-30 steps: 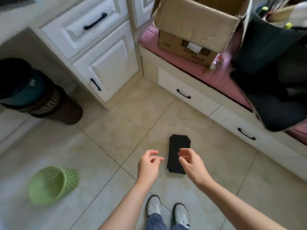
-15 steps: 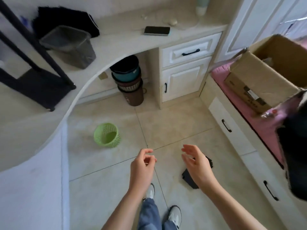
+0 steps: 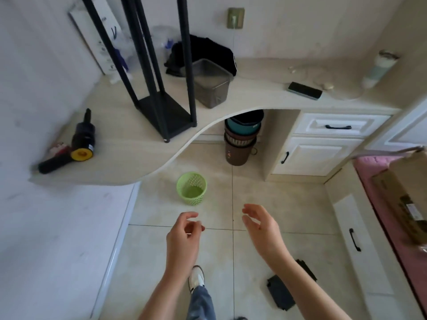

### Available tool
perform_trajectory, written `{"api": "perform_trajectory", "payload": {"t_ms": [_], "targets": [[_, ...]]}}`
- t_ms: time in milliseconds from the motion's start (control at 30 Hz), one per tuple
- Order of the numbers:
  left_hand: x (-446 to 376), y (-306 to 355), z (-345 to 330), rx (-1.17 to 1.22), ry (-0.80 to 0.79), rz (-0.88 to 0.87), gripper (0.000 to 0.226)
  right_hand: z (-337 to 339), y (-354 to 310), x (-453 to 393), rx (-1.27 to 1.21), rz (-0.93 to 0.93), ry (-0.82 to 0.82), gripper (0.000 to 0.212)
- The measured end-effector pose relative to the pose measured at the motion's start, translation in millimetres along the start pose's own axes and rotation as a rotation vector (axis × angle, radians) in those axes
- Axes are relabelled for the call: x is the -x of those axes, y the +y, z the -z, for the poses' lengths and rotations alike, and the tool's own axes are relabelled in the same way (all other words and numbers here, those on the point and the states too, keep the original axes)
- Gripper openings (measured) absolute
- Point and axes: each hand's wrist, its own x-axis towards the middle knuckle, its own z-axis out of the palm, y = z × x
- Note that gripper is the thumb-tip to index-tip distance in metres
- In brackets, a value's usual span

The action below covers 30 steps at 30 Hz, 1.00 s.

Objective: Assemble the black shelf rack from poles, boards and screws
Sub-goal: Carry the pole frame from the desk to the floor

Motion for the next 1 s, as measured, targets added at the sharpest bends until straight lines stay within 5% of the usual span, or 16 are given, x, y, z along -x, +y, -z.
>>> {"api": "perform_trajectory", "payload": {"t_ms": [500, 1000], "targets": [[-195.1, 84.9, 88.8, 0.041, 0.128, -0.187, 0.018, -60.0, -164.7, -150.2, -0.056, 0.179, 0.039, 0.028], [-323.2, 214.7, 110.1, 0.115, 0.387, -0.482, 0.033, -29.1, -306.3, -291.3, -0.209, 0.374, 0.105, 0.034]]}}
